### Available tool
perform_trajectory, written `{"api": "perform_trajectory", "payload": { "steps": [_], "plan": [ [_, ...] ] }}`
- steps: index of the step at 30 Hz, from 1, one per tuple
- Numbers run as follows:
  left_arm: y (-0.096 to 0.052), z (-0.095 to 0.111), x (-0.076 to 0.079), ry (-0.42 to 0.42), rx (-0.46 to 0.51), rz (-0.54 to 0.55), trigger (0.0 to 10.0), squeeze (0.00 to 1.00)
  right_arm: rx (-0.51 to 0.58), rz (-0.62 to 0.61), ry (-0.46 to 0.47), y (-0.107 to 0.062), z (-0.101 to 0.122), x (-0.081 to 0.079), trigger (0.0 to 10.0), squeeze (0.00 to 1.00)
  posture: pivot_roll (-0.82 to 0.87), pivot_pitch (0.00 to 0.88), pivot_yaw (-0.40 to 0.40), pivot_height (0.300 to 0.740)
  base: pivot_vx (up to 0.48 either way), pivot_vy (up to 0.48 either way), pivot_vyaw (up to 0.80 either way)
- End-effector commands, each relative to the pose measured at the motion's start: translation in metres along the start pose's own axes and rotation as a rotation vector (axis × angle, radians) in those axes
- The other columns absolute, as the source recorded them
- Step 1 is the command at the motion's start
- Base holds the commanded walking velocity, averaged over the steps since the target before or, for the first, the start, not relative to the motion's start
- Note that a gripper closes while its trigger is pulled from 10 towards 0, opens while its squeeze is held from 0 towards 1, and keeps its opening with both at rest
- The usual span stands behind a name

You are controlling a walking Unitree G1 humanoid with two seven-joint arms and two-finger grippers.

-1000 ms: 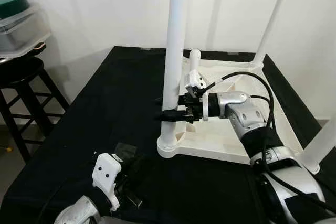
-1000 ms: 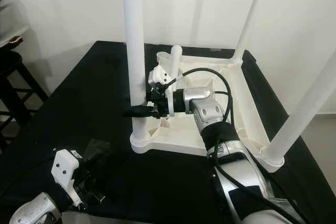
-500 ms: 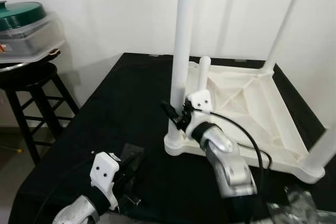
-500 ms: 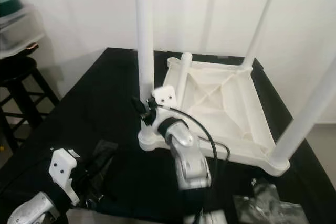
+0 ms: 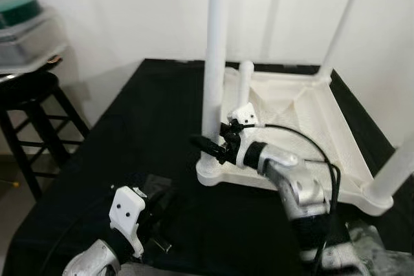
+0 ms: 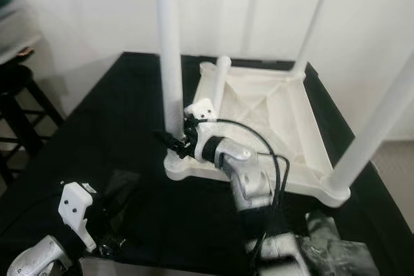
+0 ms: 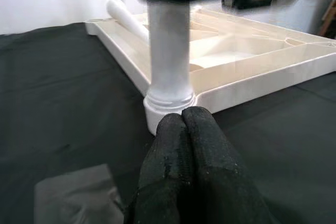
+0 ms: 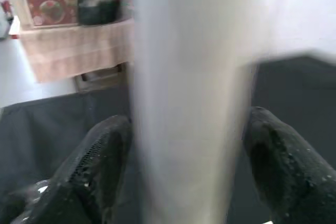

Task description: Building children table

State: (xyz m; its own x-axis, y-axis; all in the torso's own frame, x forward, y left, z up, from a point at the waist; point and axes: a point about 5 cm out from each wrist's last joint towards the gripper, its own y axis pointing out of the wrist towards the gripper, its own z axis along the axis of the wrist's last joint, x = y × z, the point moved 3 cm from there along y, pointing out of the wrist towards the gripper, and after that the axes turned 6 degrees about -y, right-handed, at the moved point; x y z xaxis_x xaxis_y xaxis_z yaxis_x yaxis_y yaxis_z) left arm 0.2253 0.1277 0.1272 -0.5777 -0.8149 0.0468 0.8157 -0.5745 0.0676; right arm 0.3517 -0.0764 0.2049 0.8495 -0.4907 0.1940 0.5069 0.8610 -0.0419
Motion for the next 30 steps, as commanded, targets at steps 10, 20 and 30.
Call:
{"api": "perform_trajectory", "payload": {
  "steps": [10,20,30],
  "plan": [
    [0.002,-0.004,0.003,0.011,-0.017,-0.002,0.0,0.00,0.023,0.249,-0.100,0.005,0.018,0.024,10.0,0.00,0.07,0.002,-0.021,0.740,0.000,0.000,0.00],
    [0.001,-0.005,0.005,0.013,-0.023,-0.001,0.0,0.00,0.012,0.447,-0.035,0.014,0.023,0.016,0.0,0.00,0.08,0.004,-0.021,0.740,0.000,0.000,0.00],
    [0.000,-0.004,0.006,0.007,-0.016,-0.002,0.0,0.00,-0.079,0.390,-0.049,0.000,-0.007,0.017,0.0,0.00,0.07,0.022,-0.030,0.740,0.000,0.000,0.00]
  ]
}}
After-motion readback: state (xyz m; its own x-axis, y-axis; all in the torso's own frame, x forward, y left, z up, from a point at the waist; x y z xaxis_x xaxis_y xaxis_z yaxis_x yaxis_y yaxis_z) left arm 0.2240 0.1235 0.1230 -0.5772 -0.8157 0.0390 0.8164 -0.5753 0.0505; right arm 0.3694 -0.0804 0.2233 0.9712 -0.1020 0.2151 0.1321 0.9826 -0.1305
